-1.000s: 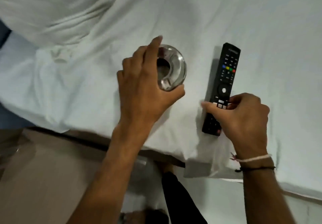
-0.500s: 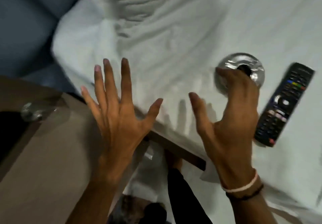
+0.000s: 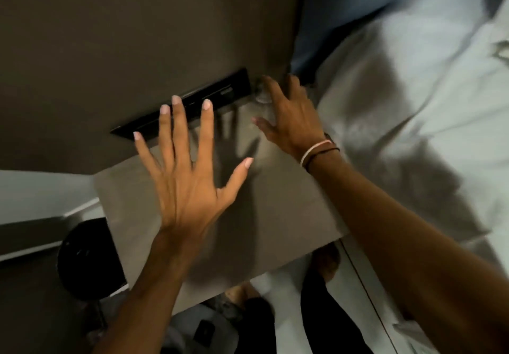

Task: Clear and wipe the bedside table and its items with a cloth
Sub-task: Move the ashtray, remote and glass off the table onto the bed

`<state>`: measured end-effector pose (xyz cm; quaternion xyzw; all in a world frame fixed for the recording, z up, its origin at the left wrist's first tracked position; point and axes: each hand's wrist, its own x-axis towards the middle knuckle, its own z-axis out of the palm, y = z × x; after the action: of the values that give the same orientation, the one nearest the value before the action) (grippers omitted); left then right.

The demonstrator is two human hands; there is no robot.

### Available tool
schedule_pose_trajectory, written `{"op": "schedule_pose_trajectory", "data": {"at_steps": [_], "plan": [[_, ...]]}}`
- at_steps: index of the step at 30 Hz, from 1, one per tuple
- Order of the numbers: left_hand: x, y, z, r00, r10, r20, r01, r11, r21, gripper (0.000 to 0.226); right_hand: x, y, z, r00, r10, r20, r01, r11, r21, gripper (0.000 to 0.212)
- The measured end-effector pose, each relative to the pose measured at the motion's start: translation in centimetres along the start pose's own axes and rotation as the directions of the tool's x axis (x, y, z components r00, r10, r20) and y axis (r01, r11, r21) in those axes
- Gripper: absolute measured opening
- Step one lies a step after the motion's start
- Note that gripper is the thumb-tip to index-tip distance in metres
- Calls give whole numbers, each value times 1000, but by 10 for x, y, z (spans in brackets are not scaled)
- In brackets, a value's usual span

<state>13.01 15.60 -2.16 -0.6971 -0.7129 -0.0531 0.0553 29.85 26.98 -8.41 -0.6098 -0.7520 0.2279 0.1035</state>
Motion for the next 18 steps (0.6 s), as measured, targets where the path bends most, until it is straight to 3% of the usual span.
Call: {"op": "schedule_pose_trajectory", "data": {"at_steps": [2,7,10,14,18], "plan": [[-2,-11,2,1000,-12,18,12,1000,-11,88,14,-6,19,1000,10,26,-9,1000,-22,81],[-1,-20,7,999,-19,50,20,1000,-24,88,19,-14,37,993,60,-102,-54,997,53,62],[-1,-12,-1,999,-2,54,6,998,-58,85,-8,-15,21,978,131,-161,-83,957,277,62],[1,30,-31,995,79,-62,-87,986,-140,81,-79,-8,-46,865,330,-379,-53,811,583,51],[2,112,-58,959,202,-197,-243,945,-216,83,-142,49,-146,707,589,-391,-132,653,745,35]]}}
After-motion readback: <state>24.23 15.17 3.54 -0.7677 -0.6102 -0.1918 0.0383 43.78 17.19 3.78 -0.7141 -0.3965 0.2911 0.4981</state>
